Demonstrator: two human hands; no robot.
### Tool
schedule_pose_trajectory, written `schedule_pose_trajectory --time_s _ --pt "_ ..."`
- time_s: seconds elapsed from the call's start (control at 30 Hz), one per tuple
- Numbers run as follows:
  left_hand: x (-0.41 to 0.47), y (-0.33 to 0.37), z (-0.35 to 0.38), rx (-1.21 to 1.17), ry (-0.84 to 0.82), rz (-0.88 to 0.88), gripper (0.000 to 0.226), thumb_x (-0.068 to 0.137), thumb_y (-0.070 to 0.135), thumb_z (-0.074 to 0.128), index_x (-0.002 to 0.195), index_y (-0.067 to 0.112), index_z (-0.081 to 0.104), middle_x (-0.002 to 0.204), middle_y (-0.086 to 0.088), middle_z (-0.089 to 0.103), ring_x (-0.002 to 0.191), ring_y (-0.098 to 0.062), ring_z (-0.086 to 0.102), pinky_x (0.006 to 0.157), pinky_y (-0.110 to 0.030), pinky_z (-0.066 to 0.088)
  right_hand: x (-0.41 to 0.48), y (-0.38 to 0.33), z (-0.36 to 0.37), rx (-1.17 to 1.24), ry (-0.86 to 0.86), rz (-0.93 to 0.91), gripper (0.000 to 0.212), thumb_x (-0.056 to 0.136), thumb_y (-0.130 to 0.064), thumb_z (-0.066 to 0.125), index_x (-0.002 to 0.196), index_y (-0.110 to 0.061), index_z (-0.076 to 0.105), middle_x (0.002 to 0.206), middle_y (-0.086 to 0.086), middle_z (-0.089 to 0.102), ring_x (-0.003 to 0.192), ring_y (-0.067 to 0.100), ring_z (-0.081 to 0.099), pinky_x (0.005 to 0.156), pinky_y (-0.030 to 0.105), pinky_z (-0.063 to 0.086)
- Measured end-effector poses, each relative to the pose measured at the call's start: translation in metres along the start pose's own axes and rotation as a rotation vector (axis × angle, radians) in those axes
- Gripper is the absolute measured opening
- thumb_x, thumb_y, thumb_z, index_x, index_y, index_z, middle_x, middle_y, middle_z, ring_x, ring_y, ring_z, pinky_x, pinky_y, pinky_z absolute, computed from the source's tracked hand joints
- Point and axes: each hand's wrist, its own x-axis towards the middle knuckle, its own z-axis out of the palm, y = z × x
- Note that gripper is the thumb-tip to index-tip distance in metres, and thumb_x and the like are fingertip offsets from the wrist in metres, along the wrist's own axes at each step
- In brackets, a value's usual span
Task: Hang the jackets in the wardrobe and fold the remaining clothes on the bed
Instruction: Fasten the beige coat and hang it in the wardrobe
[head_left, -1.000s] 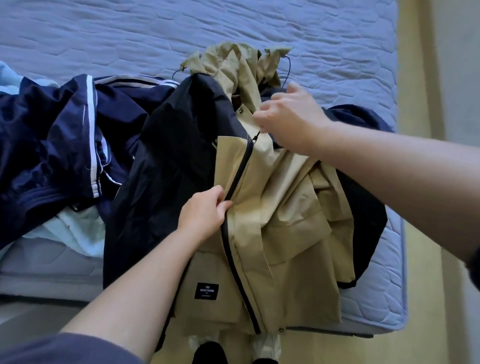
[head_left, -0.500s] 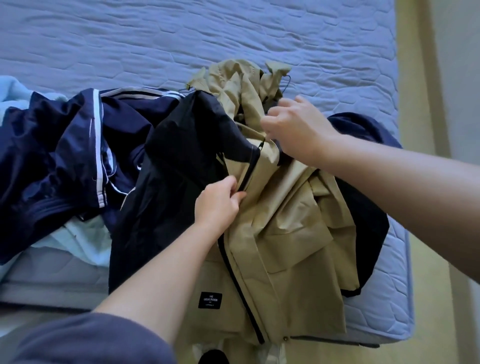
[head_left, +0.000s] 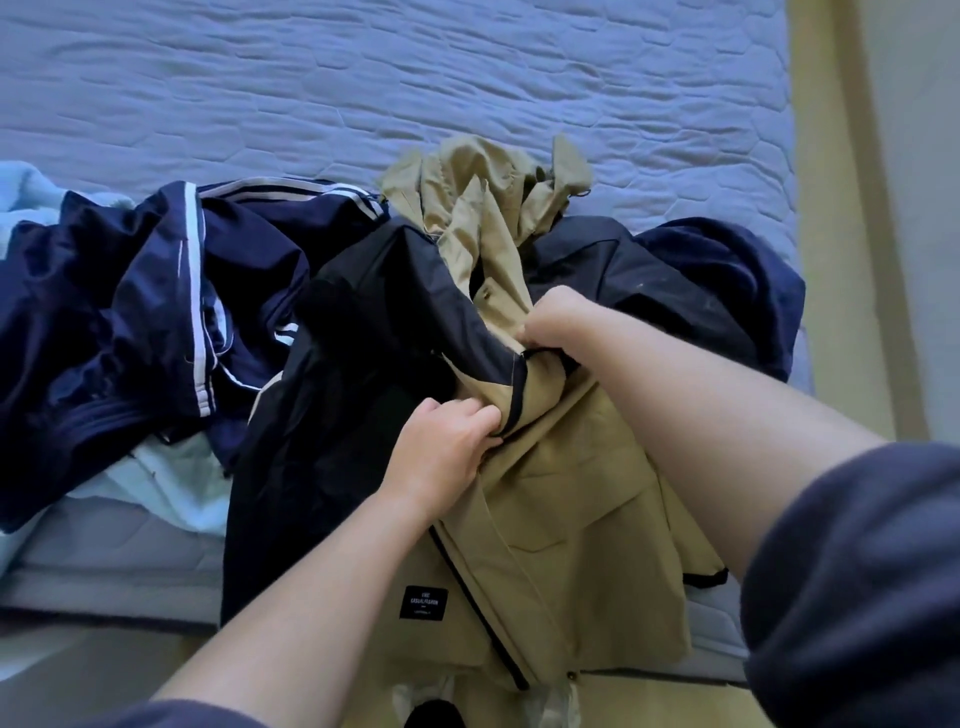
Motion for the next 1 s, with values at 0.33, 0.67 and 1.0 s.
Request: schedule_pose_trajectory --time_s 0.33,0.67,1.0 --pt "0.043 0.004 -0.086 -0.462 -0.092 -0.82 0.009 0.086 0.028 0.052 0.087 0.027 0.061 0.093 0.005 0.064 0.09 -0.017 0.057 0.074 -0.028 0.044 -0.093 0.027 -0.04 1.577 -0.091 0.038 0.037 0.104 -0.009 0.028 0.133 -0.008 0.05 0.128 0.013 0.06 0.113 0.028 0.059 0.084 0.039 0.051" --pt "0.117 0.066 -0.162 -1.133 -0.162 -1.217 0.024 0.093 0.007 0.045 0.114 0.003 0.057 0.095 -0.013 0.063 0.076 -0.026 0.065 0.065 -0.033 0.056 -0.185 0.013 -0.062 1.556 -0.14 -0.051 0.044 0.097 -0.019 0.036 0.126 0.008 0.055 0.118 0.029 0.061 0.104 0.041 0.059 0.098 0.05 0.045" --pt "0.005 0.133 -0.261 -2.034 0.22 -1.076 0.055 0.06 -0.008 0.024 0.096 0.014 0.059 0.071 -0.005 0.07 0.063 -0.017 0.068 0.076 -0.052 0.055 -0.293 0.035 -0.117 1.528 -0.207 -0.234 0.064 0.092 -0.065 0.033 0.124 -0.016 0.06 0.113 0.008 0.069 0.103 0.022 0.066 0.086 0.039 0.052"
